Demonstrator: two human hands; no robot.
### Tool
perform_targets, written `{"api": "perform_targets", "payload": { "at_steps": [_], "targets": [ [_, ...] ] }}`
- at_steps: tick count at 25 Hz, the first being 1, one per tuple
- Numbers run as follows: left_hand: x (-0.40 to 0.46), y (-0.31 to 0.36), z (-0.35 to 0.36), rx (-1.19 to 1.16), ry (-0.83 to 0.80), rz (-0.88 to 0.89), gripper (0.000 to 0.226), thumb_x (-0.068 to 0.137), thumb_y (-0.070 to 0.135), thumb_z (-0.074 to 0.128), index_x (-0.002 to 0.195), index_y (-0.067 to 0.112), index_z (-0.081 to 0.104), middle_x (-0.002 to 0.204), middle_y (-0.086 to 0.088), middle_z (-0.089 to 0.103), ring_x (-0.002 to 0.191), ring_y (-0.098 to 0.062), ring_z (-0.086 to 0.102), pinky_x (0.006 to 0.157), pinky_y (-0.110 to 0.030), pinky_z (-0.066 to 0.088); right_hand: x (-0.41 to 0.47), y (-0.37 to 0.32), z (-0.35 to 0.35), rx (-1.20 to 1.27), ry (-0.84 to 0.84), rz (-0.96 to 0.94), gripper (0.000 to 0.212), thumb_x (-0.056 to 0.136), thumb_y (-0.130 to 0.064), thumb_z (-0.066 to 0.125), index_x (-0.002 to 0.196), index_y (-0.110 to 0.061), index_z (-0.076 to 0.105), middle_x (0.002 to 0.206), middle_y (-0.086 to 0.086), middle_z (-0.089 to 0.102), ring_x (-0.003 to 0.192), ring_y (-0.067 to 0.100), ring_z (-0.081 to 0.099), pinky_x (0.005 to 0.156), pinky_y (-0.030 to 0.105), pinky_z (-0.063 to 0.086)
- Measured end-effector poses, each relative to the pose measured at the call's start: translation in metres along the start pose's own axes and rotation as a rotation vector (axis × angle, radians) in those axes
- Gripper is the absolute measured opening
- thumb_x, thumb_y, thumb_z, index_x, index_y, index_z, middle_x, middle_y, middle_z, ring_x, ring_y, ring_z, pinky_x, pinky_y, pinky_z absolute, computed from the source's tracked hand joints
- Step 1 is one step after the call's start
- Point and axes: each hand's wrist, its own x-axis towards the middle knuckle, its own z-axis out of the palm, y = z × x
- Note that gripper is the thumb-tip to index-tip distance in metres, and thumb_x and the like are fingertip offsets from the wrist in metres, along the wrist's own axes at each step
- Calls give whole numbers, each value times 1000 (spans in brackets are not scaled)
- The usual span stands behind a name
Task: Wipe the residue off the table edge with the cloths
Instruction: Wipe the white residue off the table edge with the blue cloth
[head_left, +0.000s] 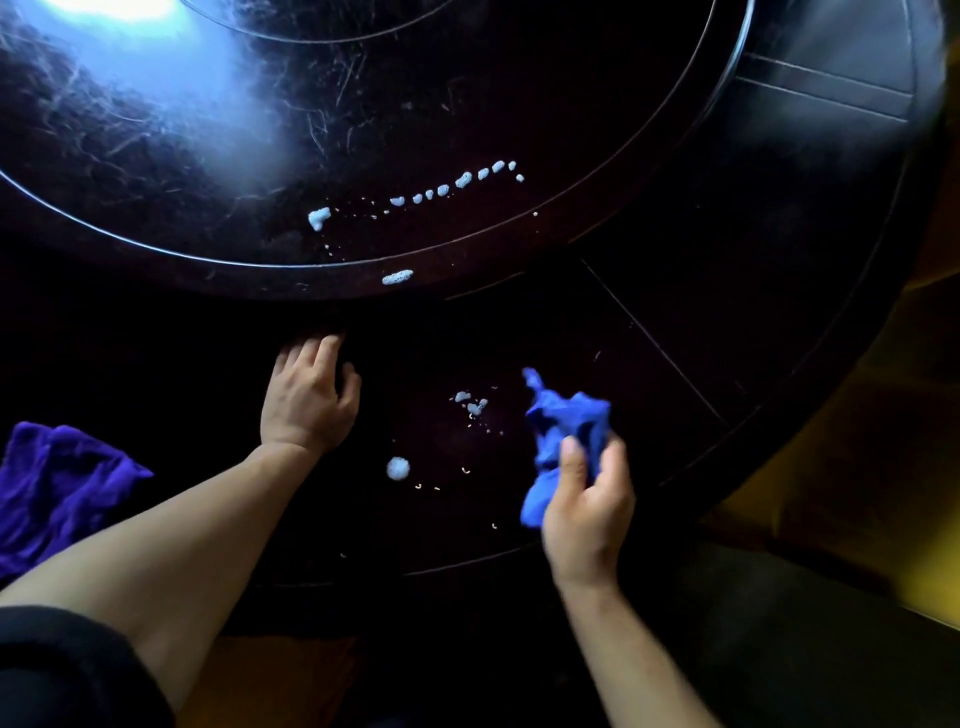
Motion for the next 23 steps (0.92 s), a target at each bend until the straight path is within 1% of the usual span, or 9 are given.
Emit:
{"api": "perform_targets", "payload": {
  "at_steps": [2, 4, 8, 11, 13, 16, 20, 21, 23],
  "targets": [
    [0, -1, 1, 2, -4, 0, 47, 87, 33, 41, 124, 8, 55, 106, -21, 64, 99, -42, 57, 97, -49, 42, 56, 4, -14, -67, 75, -17, 6, 94, -13, 62, 98, -10, 59, 86, 0, 64, 79, 13, 60, 70, 18, 38],
    [0, -2, 2, 3, 1, 6, 47, 87, 33, 41, 125, 8, 55, 106, -20, 64, 99, -42, 57, 97, -49, 41, 120, 13, -21, -154, 72, -10, 15, 94, -14, 60, 103, -3, 60, 97, 17, 68, 87, 28, 63, 72, 24, 38],
    [0, -2, 4, 3, 11, 5, 47, 88, 33, 42, 125, 8, 54, 104, -20, 64, 99, -42, 57, 98, -50, 40, 206, 21, -12, -296, -127, -9, 20, 93, -18, 57, 110, -7, 61, 100, 10, 68, 94, 30, 64, 70, 19, 35],
    [0, -4, 6, 11, 21, 12, 46, 88, 33, 42, 124, 7, 55, 104, -21, 64, 98, -43, 57, 97, -50, 41, 203, 22, 8, -337, -231, -52, 18, 90, -14, 57, 106, -9, 61, 100, 11, 70, 93, 32, 65, 76, 31, 45],
    [0, -3, 6, 10, 22, 12, 46, 88, 33, 41, 123, 7, 55, 103, -21, 63, 98, -43, 58, 96, -50, 41, 173, 18, 23, -328, -329, -168, 20, 87, -7, 58, 106, -8, 63, 99, 14, 71, 92, 33, 66, 79, 37, 48],
    [0, -3, 6, 5, 19, 9, 46, 88, 33, 42, 122, 6, 55, 103, -22, 63, 97, -43, 58, 96, -50, 42, 112, 10, 39, -250, -570, -356, 31, 81, 2, 58, 110, -7, 64, 103, 10, 69, 95, 29, 66, 85, 34, 50],
    [0, -4, 5, 4, 27, 11, 45, 88, 32, 42, 123, 6, 55, 103, -21, 64, 98, -42, 57, 97, -48, 40, 54, 0, 39, -80, -848, -365, 32, 86, 2, 60, 115, -11, 64, 107, 0, 68, 99, 9, 64, 90, 17, 47],
    [0, -5, 6, 4, 28, 12, 45, 88, 32, 42, 123, 7, 55, 103, -21, 64, 98, -42, 57, 97, -48, 40, 51, -2, 36, -24, -832, -330, 32, 87, 1, 60, 115, -12, 64, 106, -2, 68, 99, 3, 63, 90, 13, 45],
    [0, -5, 5, 1, 22, 8, 45, 89, 33, 42, 123, 7, 54, 105, -20, 64, 99, -42, 58, 98, -48, 41, 63, -8, 34, 67, -671, -259, 32, 86, -1, 58, 115, -14, 65, 104, -6, 69, 97, -6, 63, 87, 10, 44]
  ]
}}
